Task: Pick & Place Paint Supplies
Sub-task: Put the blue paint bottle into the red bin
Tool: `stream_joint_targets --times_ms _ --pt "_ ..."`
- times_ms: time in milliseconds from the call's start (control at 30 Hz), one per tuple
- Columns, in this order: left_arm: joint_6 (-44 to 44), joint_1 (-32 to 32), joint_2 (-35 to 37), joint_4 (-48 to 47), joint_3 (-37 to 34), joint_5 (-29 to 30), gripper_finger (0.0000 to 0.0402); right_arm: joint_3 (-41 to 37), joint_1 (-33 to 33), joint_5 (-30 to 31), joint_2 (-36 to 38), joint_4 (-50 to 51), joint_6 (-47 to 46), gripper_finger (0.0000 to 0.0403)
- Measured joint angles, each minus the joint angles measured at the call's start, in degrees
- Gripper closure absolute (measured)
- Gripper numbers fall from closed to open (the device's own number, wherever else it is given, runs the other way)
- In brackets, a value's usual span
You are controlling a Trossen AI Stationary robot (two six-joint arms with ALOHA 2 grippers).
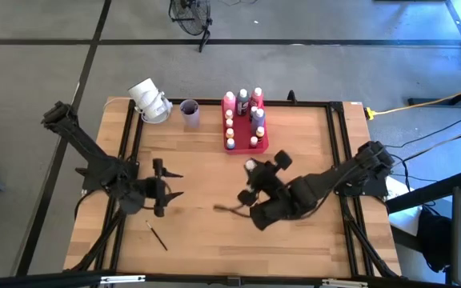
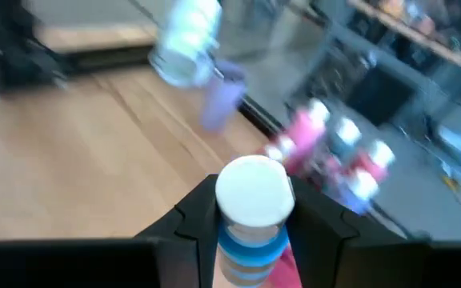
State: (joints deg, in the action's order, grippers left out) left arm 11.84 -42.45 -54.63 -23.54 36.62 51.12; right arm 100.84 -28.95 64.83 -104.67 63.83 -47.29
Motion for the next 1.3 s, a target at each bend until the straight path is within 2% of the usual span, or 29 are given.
stream_joint_targets --times_ms 100,200,333,467,600,733,1067,1200,1300 --pt "2.44 3.03 -0.49 -0.40 -1.00 -6.95 0.0153 -1.09 0.71 -1.05 -0.12 9.50 -10.10 0.0285" --pt "2.65 5.58 -0.51 -0.37 -2.96 -10.67 0.0153 -5.07 1.67 -2.96 -0.06 9.01 -13.79 0.0285" --pt "3.93 8.35 -0.51 0.32 -4.99 -11.34 0.0153 -11.40 3.56 -3.55 -0.19 3.10 -13.93 0.0285" --pt "3.95 9.87 -0.51 3.07 -6.32 -15.10 0.0153 -16.60 5.85 -4.25 -0.27 -1.71 -12.70 0.0285" --pt "3.97 10.36 -0.53 3.21 -6.36 -17.64 0.0153 -18.12 7.81 -4.99 -0.06 1.66 -14.10 0.0285" --pt "3.97 10.33 -0.53 3.20 -6.36 -17.79 0.0153 -18.09 9.35 -5.42 2.75 7.82 -15.28 0.0285" --pt "2.92 10.33 -0.53 3.16 -6.36 -17.42 0.0153 -19.81 11.54 -6.03 18.62 20.55 -15.25 0.0285" --pt "2.36 10.64 -0.53 3.18 -6.36 -17.43 0.0153 -27.54 11.98 -6.75 29.11 19.12 -14.52 0.0285" --pt "1.95 11.69 -0.53 3.19 -6.36 -17.66 0.0153 -36.89 12.05 -7.95 38.28 11.28 -14.82 0.0285"
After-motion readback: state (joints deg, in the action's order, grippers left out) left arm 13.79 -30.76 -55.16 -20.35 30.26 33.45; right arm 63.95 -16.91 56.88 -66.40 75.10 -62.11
